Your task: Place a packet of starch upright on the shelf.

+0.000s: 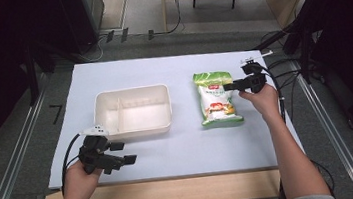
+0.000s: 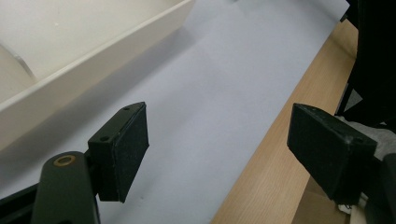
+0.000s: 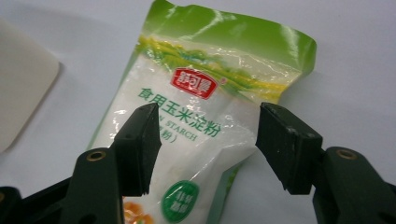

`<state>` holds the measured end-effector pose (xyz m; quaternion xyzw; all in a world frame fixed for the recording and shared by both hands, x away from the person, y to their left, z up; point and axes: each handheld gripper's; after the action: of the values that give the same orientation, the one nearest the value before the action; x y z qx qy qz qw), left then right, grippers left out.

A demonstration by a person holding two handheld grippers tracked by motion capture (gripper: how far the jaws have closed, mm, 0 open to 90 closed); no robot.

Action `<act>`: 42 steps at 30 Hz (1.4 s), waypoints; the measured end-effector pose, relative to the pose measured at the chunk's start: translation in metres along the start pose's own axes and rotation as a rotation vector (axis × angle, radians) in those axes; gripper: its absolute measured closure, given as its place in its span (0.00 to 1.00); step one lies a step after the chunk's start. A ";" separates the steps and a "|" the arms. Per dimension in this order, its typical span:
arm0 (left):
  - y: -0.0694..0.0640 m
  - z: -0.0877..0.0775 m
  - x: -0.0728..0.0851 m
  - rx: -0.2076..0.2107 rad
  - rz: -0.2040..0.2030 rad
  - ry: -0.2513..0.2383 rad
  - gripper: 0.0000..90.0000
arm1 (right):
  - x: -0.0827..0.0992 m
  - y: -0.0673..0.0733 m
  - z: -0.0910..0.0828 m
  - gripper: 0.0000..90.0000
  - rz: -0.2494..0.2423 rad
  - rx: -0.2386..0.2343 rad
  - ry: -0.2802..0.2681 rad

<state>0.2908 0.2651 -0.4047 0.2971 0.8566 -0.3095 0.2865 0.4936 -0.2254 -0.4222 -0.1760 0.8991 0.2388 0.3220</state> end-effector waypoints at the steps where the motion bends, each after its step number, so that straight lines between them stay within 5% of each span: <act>1: 0.000 0.000 0.000 -0.001 -0.002 0.002 0.24 | 0.000 -0.003 0.003 0.45 0.014 0.005 0.005; 13: 0.002 -0.001 0.002 -0.012 -0.002 0.000 0.24 | -0.002 -0.021 0.042 0.38 0.089 0.044 0.051; 19: 0.002 0.000 0.002 -0.010 -0.004 0.007 0.24 | -0.002 -0.018 0.058 0.42 0.124 -0.040 0.057; 23: 0.002 0.000 0.002 -0.011 -0.005 0.003 0.24 | -0.003 -0.012 0.061 0.45 0.108 -0.039 0.064; 31: 0.001 0.001 0.001 -0.010 -0.002 0.007 0.24 | 0.002 -0.008 0.063 0.80 0.125 -0.078 0.065; 42: 0.000 -0.001 0.001 -0.007 -0.002 -0.002 0.24 | -0.001 -0.001 0.055 0.96 0.115 -0.073 0.066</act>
<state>0.2898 0.2662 -0.4053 0.2951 0.8577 -0.3070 0.2883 0.5221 -0.1963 -0.4586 -0.1435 0.9085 0.2836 0.2714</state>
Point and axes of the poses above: each handheld gripper's, and its own axes: z roughly forward along the jaws, x roughly out of its underside, y roughly to its left, and after that the axes turned 4 degrees about -y, right-handed
